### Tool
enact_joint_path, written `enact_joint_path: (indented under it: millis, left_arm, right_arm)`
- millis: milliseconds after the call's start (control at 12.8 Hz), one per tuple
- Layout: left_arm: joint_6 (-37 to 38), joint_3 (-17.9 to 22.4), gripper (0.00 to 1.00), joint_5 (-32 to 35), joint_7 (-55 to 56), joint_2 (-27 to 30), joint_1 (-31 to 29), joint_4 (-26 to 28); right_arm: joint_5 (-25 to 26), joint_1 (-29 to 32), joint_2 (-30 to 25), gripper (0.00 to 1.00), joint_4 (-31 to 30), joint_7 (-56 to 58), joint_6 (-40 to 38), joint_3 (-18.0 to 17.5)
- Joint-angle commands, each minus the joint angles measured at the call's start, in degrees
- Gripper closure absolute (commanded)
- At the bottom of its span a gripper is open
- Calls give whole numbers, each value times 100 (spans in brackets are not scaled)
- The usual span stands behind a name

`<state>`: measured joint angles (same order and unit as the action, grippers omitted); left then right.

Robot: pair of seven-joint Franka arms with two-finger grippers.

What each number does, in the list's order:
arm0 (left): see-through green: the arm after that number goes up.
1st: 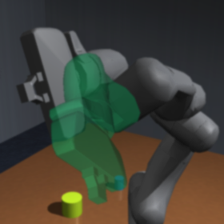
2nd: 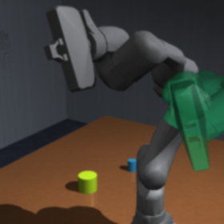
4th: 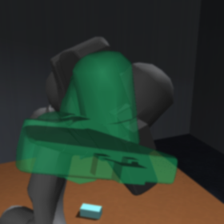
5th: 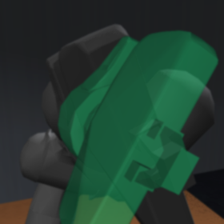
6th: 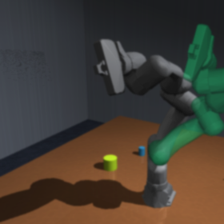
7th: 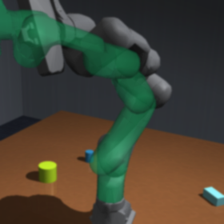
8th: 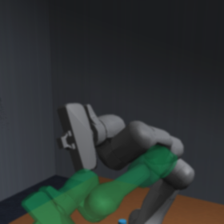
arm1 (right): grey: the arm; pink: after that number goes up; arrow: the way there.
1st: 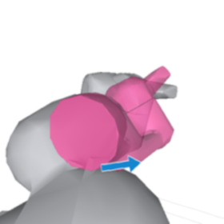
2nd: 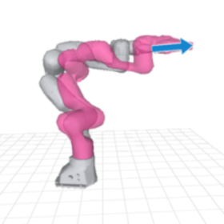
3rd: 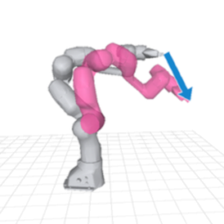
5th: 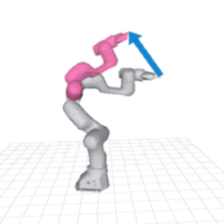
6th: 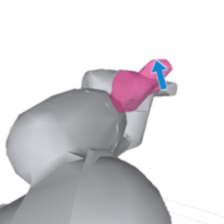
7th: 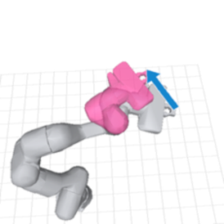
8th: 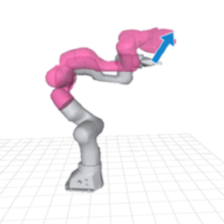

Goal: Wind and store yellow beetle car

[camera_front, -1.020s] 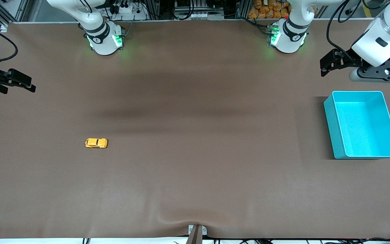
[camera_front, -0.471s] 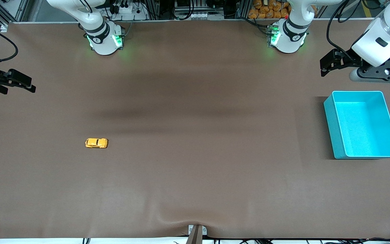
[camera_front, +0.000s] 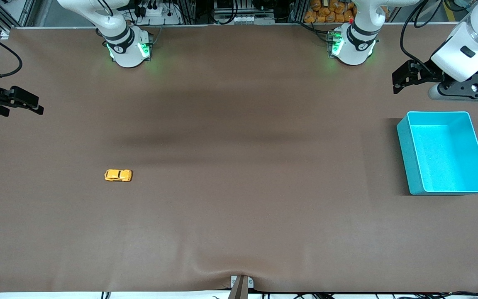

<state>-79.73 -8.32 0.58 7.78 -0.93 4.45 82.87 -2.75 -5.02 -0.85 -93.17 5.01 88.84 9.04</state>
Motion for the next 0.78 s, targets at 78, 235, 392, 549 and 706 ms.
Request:
enact_joint_path:
  millis: [78,235,392,549,706]
  left_arm:
    - [-43,-11,0,-85,4,-3,-32,-16]
    - [-43,-11,0,-85,4,-3,-32,-16]
    - [-43,-11,0,-85,4,-3,-32,-16]
    - [-43,-11,0,-85,4,-3,-32,-16]
    - [-43,-11,0,-85,4,-3,-32,-16]
  right_arm:
    - [82,36,129,0,194,-8,-43,-7]
    - [91,36,129,0,203,-8,-34,-7]
    - [73,36,155,0,273,0,-43,-7]
    - [73,10,156,0,343,-8,-43,-7]
    - [73,-16,156,0,352,-8,-34,-7]
